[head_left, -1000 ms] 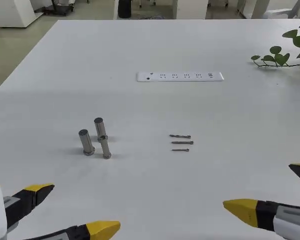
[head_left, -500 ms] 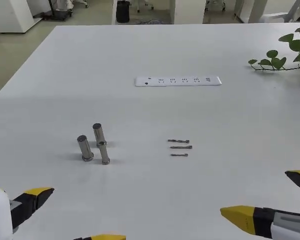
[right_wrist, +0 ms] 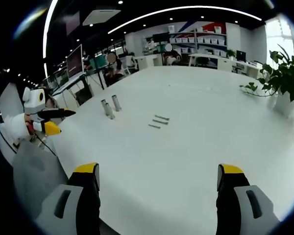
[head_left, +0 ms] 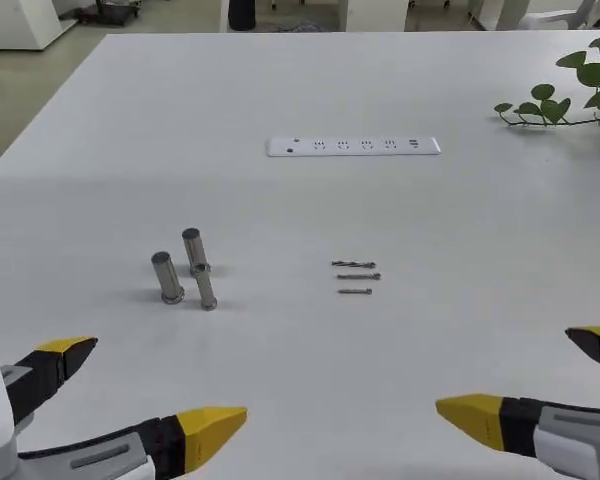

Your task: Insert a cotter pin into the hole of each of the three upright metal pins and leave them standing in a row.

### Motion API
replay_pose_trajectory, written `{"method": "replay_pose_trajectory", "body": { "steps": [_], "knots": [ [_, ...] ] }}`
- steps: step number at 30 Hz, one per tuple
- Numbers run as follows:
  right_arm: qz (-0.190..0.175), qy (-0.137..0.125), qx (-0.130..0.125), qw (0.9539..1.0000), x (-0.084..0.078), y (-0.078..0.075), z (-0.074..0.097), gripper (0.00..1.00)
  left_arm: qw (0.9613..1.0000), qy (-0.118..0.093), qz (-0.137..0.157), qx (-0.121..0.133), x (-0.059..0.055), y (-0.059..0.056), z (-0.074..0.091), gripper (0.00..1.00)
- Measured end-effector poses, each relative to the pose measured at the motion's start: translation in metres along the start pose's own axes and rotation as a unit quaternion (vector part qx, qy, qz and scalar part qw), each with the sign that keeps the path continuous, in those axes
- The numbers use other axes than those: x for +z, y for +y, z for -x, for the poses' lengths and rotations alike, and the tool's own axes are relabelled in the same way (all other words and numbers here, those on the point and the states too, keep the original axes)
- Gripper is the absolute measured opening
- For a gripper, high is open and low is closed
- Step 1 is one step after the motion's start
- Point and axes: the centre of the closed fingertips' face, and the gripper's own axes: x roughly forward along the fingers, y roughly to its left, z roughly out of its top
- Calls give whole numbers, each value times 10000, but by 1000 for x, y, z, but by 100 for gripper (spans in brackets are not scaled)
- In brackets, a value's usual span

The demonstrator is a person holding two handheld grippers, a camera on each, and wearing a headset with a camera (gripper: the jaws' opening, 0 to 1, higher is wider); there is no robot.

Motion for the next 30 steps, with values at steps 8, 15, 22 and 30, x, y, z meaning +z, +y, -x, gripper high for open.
{"method": "replay_pose_trajectory", "body": {
  "steps": [8, 15, 22, 30],
  "knots": [
    [-45, 79, 63, 9999, -2, 7, 1, 98, 9997, 183, 18, -159, -11, -8, -2, 99],
    [37, 69, 123, 9999, 0, 13, -1, 98, 9996, 180, 109, -183, -12, -7, -2, 99],
    [71, 117, 118, 9998, -2, 12, -2, 98, 9996, 190, 127, -191, -13, -6, -4, 96],
    [66, 83, 82, 9999, 0, 11, -1, 98, 9998, 135, 122, -105, -13, -1, -4, 96]
  ]
}}
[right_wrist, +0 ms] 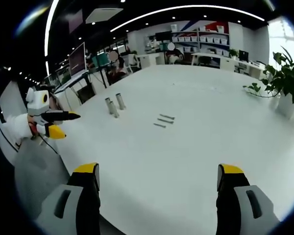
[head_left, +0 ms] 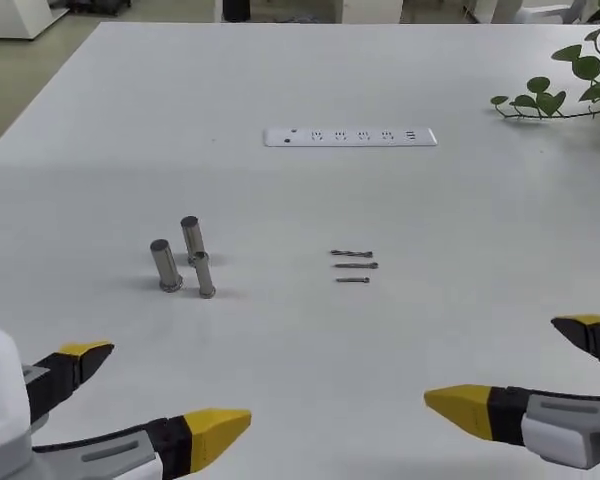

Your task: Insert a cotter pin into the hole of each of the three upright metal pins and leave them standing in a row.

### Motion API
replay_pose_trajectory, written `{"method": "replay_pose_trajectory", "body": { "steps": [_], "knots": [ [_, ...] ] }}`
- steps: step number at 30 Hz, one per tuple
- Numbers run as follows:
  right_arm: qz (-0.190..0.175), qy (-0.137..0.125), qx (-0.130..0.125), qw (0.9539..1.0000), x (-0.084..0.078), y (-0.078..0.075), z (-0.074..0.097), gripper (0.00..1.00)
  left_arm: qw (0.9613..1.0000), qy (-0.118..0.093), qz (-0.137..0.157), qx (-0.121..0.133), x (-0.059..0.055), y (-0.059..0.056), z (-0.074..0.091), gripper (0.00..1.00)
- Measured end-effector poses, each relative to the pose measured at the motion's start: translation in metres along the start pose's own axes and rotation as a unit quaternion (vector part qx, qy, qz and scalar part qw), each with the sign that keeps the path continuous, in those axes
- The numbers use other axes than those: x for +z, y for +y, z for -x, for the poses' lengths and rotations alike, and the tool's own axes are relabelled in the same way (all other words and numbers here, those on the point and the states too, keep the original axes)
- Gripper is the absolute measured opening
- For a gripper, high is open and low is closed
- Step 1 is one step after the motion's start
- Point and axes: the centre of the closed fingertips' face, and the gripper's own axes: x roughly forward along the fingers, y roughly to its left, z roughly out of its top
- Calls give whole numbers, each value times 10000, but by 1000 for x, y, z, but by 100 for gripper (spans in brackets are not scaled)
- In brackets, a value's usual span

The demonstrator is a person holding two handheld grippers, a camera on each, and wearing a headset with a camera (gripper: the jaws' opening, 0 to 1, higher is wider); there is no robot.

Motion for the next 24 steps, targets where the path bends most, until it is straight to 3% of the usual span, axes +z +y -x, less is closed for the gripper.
{"method": "replay_pose_trajectory", "body": {
  "steps": [3, 5, 8, 14, 15, 16, 19, 21, 24],
  "knots": [
    [7, 10, -10, 10000, -1, 0, 0, 98, 10000, 2, -72, -37, 0, 0, 0, 93],
    [16, 34, 3, 10000, -1, 1, -1, 98, 9998, -165, -69, 45, 6, 4, 0, 89],
    [12, -2, 11, 10000, 0, 2, -1, 98, 9998, -195, -60, 54, 9, 6, -1, 88],
    [-11, 13, 56, 10000, 0, 5, -2, 98, 9987, -167, -442, 167, 17, 15, -9, 83],
    [-66, -4, 96, 9999, 0, 6, -3, 98, 9983, -216, -496, 218, 20, 17, -9, 82],
    [-121, -25, 126, 9998, 0, 7, -3, 98, 9956, -535, -650, 416, 33, 24, -11, 84],
    [-109, 4, 105, 9999, -1, 7, -2, 98, 9980, -326, -539, 77, 30, 17, -20, 77],
    [-108, 34, 77, 9999, -2, 5, -1, 98, 9966, -262, -779, 111, 32, 20, -28, 74],
    [-120, 30, 30, 9999, -1, 3, 0, 98, 9961, -253, -839, 62, 37, 21, -39, 74]
  ]
}}
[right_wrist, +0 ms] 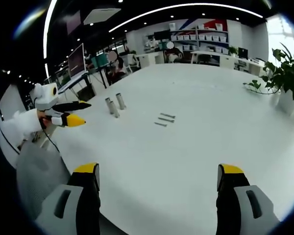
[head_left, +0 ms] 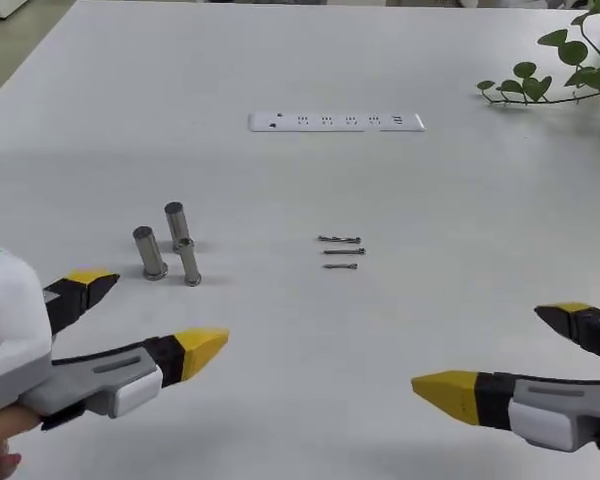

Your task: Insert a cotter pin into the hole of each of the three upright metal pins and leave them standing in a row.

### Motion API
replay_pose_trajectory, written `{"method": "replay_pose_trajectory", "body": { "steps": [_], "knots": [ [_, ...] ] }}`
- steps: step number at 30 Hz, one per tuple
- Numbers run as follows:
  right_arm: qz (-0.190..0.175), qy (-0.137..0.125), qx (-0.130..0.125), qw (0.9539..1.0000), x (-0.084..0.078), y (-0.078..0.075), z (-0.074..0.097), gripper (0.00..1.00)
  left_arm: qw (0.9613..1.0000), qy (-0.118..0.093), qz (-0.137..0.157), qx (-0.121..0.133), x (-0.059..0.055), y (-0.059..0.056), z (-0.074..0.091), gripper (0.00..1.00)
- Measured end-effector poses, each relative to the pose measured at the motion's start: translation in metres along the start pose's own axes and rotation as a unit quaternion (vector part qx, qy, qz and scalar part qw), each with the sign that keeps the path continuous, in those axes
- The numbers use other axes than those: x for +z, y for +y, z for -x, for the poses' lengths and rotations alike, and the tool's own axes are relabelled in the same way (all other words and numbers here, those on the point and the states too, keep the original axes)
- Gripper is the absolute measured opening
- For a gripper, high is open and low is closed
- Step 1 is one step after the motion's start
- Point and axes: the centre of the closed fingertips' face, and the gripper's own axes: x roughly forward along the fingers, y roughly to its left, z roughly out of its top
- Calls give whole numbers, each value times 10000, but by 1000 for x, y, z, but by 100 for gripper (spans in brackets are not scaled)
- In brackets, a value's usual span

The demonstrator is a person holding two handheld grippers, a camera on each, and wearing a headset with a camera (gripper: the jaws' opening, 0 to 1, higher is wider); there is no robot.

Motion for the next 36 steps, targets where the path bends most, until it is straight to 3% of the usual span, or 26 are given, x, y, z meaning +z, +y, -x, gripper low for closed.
{"method": "replay_pose_trajectory", "body": {
  "steps": [6, 10, 16, 20, 31, 36],
  "knots": [
    [-7, 69, -70, 10000, -3, 0, 1, 98, 9991, 122, -411, -10, 3, 7, -20, 65],
    [-9, 122, -75, 9999, -6, 2, 2, 98, 9985, 114, -525, -57, 6, 13, -31, 59],
    [-32, 196, -109, 9997, -11, 2, 2, 98, 9966, 262, -757, -209, 6, 17, -45, 51],
    [-43, 227, -119, 9997, -13, 3, 1, 98, 9953, 333, -898, -147, 6, 23, -51, 45],
    [-99, 304, -194, 9993, -18, 1, 2, 98, 9943, 428, -979, -36, 4, 42, -68, 30],
    [-104, 327, -200, 9992, -19, 2, 2, 97, 9937, 424, -1033, 16, 5, 47, -73, 15]
  ]
}}
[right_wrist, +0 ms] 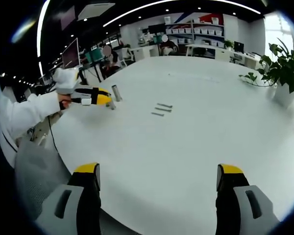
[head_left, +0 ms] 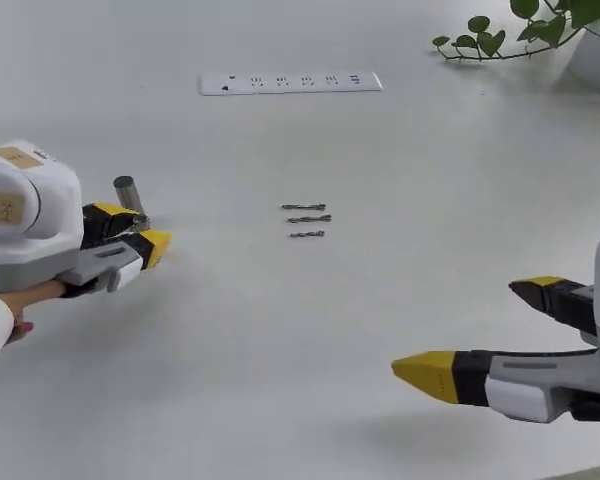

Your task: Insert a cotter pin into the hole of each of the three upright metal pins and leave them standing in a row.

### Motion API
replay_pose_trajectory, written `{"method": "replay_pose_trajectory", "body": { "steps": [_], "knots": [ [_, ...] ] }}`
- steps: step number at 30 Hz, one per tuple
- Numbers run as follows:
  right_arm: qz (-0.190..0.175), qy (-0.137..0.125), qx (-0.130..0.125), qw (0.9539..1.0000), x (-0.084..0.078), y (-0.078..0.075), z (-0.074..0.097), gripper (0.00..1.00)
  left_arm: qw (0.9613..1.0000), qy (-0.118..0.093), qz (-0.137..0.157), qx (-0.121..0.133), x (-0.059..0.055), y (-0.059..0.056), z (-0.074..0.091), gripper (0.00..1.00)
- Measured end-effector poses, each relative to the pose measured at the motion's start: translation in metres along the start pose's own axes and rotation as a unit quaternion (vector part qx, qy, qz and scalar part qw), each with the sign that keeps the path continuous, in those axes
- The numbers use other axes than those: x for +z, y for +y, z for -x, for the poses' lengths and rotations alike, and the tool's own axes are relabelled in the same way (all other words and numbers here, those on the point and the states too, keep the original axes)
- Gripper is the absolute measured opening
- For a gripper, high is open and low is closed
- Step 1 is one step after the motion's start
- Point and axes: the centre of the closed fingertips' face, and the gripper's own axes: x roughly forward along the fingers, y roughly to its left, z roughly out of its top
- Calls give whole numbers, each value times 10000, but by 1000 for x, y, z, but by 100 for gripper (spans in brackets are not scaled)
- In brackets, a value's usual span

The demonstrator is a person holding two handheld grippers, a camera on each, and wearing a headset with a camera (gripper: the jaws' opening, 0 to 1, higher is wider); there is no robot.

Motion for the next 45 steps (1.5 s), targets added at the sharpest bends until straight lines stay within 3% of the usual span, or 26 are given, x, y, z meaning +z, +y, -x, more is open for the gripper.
{"method": "replay_pose_trajectory", "body": {
  "steps": [5, 9, 14, 20, 24, 32, 45],
  "knots": [
    [-1, 1, 20, 10000, 0, 2, -1, 97, 10000, 30, 25, 80, -2, 6, -2, 7],
    [3, 3, 42, 10000, 0, 4, -1, 97, 9998, 98, 181, -58, -4, 6, -2, 6],
    [2, -16, 62, 10000, 0, 5, -1, 97, 9993, 125, 338, -41, -5, 6, 0, 6],
    [-11, -73, 56, 10000, 2, 5, 1, 97, 9997, 98, 210, -46, -3, 3, 7, 5],
    [-5, -109, 57, 9999, 3, 5, 1, 96, 9995, -90, 201, -219, 9, -8, 16, 5],
    [-7, -159, 76, 9998, 2, 7, 2, 96, 9972, -249, 65, -699, 19, -39, 26, 5],
    [42, -144, 125, 9998, -4, 11, 3, 95, 9913, -210, -262, -1269, 14, -93, 23, 5]
  ]
}}
